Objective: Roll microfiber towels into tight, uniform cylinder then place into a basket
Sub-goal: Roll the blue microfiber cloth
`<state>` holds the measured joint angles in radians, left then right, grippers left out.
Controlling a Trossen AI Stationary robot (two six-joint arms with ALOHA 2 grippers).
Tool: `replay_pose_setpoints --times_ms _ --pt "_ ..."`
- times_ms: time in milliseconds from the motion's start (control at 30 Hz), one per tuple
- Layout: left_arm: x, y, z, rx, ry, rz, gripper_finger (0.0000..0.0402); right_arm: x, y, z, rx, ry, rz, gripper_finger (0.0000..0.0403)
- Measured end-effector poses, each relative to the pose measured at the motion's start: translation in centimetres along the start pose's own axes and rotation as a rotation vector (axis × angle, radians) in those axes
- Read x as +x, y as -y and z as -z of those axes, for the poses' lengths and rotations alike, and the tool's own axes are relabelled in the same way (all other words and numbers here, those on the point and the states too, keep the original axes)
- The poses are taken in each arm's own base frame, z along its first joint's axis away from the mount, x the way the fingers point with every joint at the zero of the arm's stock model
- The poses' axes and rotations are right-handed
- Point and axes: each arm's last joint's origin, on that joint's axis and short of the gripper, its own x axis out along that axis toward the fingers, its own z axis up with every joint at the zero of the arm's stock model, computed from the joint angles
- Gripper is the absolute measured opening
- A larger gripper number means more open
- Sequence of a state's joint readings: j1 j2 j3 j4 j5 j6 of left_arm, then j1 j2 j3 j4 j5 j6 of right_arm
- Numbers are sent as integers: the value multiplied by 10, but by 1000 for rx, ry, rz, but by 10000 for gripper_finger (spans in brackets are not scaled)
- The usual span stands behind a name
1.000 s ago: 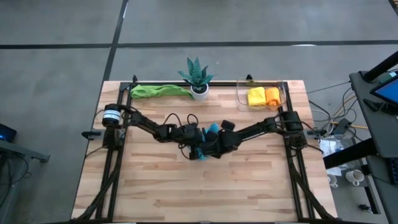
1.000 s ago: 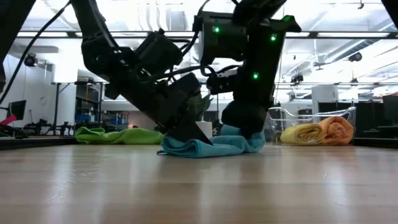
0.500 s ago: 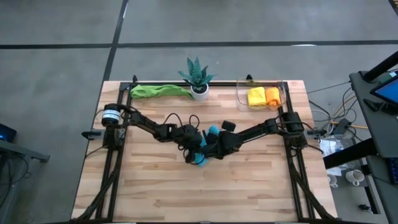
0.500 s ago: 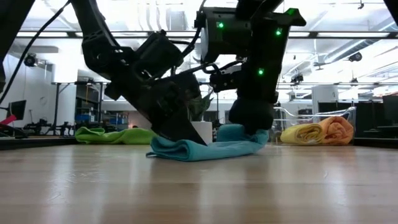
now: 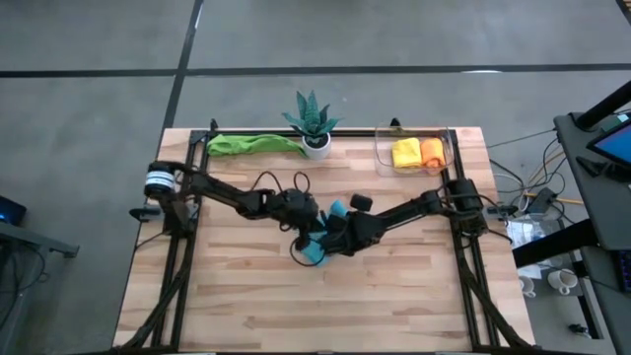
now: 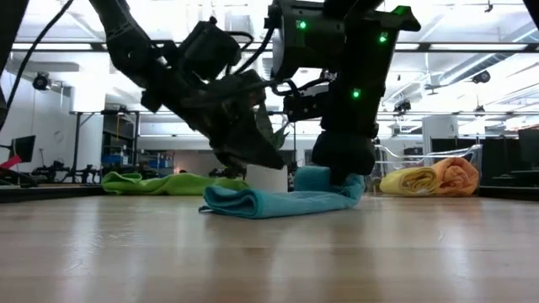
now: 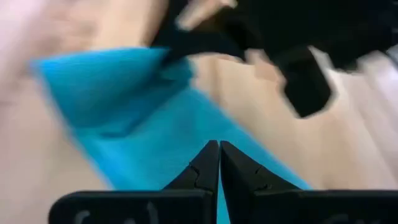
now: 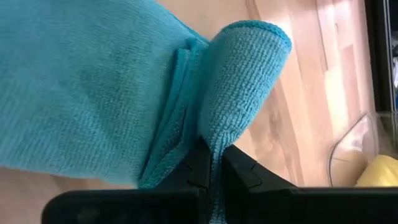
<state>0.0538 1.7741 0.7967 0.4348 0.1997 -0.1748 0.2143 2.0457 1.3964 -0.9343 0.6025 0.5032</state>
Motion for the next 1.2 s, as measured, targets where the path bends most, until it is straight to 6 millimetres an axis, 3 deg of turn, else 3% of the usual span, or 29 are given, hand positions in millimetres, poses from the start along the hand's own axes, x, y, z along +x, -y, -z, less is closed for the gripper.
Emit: replay_pose_setpoints --times_ms 267,467,600,900,1200 --pt "-39 -30 -32 33 85 -192 0 -5 -12 2 -30 43 -44 9" --pt "-41 -62 -35 -25 64 -67 0 -1 -16 2 -42 67 -78 9" --pt "-33 -80 -32 -59 36 -14 0 0 -17 2 -48 71 -87 9" --pt "7 -102 -61 -32 58 23 0 1 -18 2 -59 78 -106 9" --pt "45 -119 -41 -118 -122 11 0 1 -18 3 -67 77 -105 9"
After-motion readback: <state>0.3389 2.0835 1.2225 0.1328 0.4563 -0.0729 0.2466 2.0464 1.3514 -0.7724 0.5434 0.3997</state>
